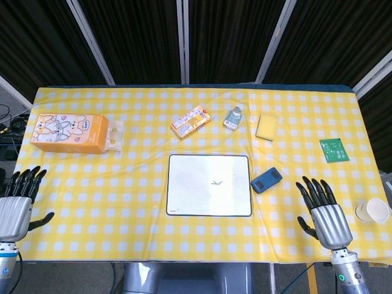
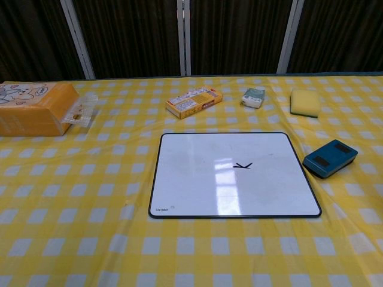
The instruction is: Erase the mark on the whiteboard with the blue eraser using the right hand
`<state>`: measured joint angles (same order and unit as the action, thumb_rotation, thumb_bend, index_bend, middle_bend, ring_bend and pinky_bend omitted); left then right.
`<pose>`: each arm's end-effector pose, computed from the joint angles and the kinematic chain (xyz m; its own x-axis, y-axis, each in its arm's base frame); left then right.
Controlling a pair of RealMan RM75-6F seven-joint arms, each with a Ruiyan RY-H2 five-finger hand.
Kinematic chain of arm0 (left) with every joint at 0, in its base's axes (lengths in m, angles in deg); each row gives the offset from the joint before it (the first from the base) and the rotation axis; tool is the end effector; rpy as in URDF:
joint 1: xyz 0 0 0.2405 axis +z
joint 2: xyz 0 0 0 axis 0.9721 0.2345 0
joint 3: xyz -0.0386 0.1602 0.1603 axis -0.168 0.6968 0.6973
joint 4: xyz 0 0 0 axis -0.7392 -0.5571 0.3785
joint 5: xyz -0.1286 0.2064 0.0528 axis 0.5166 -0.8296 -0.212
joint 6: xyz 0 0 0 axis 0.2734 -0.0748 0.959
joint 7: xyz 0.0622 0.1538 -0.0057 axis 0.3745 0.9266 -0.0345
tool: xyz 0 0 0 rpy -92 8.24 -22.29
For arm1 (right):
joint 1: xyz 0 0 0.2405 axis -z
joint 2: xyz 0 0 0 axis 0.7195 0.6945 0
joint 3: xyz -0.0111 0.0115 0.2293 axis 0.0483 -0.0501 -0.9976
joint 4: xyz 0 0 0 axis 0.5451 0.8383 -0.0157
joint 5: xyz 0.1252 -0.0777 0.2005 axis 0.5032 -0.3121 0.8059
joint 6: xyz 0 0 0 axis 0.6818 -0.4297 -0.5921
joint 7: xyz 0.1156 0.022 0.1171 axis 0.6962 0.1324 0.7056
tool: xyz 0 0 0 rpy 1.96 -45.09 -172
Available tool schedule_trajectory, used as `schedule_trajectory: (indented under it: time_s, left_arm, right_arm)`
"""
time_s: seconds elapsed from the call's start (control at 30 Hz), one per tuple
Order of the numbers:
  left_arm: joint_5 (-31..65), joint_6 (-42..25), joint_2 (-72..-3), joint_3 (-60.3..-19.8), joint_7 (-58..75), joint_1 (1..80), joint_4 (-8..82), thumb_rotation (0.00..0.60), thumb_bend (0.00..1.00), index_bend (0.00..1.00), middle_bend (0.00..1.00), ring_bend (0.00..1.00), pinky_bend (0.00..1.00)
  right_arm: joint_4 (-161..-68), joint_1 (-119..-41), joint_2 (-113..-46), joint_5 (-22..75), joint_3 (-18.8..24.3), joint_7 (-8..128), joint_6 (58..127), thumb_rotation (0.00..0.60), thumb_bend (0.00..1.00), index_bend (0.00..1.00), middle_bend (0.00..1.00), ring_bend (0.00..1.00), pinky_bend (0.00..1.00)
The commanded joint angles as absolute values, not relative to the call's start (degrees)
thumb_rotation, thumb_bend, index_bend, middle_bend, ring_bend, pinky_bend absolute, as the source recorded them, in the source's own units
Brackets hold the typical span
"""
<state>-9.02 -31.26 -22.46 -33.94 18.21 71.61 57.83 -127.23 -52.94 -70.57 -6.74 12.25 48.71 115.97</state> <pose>-0.2839 0.1993 0.0884 0.4736 -0.0102 0.8807 0.8801 -0.0345 -0.4736 -0.2644 -0.2018 0.0553 0.4758 0.0414 0.8786 -0.8565 -0.2051 0.4736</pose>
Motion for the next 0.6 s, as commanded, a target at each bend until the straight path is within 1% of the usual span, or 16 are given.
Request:
schedule_trajectory:
  time_s: [0.03, 0.6]
  left_arm:
    - [-9.0, -31.2, -22.4, -33.9, 18.1, 71.6, 57.9, 0.6, 0.01, 0.0, 0.0, 0.0, 0.0]
    - [-9.0, -30.9, -21.9, -33.7, 17.4, 71.5, 58.4, 0.6, 0.0, 0.0, 0.0, 0.0, 0.0]
  right_arm:
    - [-127.3, -53.0, -70.6, -6.9, 12.3, 48.6, 116.0, 0.6, 0.19, 0.0, 0.0, 0.0, 0.0]
    - [-127.0, -53.4, -70.6, -7.8, 12.9, 49.0, 115.3, 0.6, 0.19, 0.0, 0.0, 0.0, 0.0]
